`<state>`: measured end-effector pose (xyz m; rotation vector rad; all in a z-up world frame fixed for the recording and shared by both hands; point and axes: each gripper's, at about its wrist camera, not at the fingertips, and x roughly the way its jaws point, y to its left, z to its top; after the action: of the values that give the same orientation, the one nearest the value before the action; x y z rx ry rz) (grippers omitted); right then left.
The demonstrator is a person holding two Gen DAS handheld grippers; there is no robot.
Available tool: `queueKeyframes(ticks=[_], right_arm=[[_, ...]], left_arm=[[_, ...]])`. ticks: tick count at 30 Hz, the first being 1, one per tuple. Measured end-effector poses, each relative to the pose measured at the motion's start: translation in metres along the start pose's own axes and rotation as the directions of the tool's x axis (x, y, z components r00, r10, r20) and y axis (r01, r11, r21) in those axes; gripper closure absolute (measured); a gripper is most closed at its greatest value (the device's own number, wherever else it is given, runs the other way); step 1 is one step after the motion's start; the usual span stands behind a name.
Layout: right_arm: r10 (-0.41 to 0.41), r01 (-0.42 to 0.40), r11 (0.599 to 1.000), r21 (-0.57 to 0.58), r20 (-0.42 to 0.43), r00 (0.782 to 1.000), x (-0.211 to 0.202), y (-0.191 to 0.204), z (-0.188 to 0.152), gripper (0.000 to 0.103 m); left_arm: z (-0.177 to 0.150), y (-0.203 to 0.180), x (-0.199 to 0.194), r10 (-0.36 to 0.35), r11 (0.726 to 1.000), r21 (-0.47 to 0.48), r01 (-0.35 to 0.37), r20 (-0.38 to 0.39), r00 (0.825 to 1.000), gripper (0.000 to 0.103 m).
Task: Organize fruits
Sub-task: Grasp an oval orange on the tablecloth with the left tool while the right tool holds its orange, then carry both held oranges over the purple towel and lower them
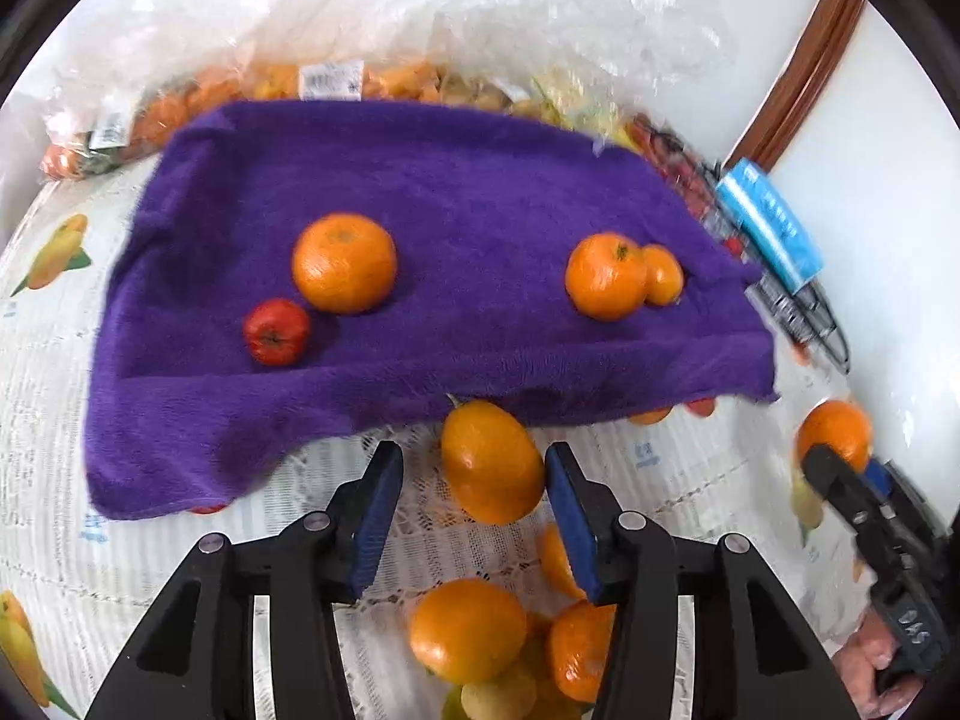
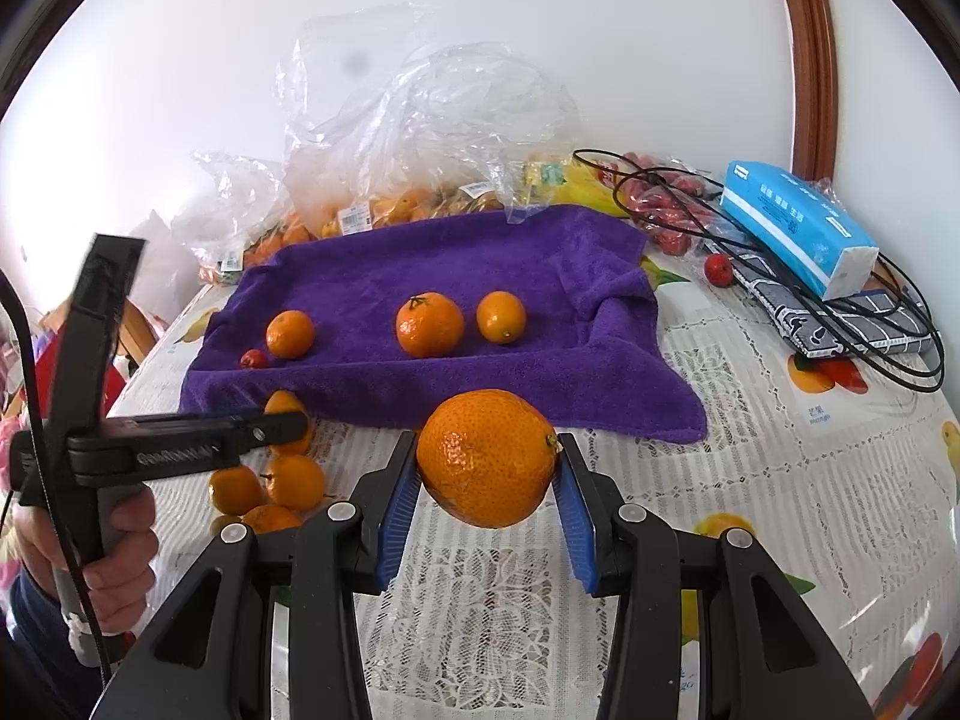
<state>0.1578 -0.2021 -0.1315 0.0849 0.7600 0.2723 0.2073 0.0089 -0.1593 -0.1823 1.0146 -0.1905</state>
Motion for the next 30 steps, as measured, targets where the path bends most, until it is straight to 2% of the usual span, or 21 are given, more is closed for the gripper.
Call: queueKeyframes(ticks=[1,2,3,14,24,30], right_arm=[[-0.003,0.003,1.0,0.0,0.0,1.0,0.0,0.0,0.0,0.059],[-0.004,0.004,1.0,0.0,0.0,1.0,0.0,-0.001,0.0,0.059],[-0.004,0.004,1.0,0.0,-0.001,1.0,0.001,-0.002,0.0,0.059],[0.002,-0.002,1.0,0.015,0.018,1.0,-0.002,-0.005,0.004,0.06],[-0.01,0.01,1.0,-0.009,0.037,0.999,-0.004,0.01,0.022,0.06],[-0.022,0.024,0.999,-0.025,0.067,0.998,-0.005,0.02,0.041,0.06]], left_arm=[[-0.001,-0.004,0.0,0.017,1.0,0.022,-0.017,0.017,1.0,0.062],[-0.002,-0.008,0.002,0.004,0.999,0.045,-0.005,0.008,1.0,0.069],[-0.002,-0.01,0.003,0.0,0.999,0.05,0.0,0.003,1.0,0.071],[0.001,0.0,-0.027,-0.006,1.0,0.003,0.005,0.082,0.997,0.073],[0.011,0.015,-0.065,-0.047,0.998,-0.043,0.055,0.173,0.984,0.073],[0.024,0.027,-0.079,-0.022,0.998,-0.055,0.035,0.225,0.974,0.073]])
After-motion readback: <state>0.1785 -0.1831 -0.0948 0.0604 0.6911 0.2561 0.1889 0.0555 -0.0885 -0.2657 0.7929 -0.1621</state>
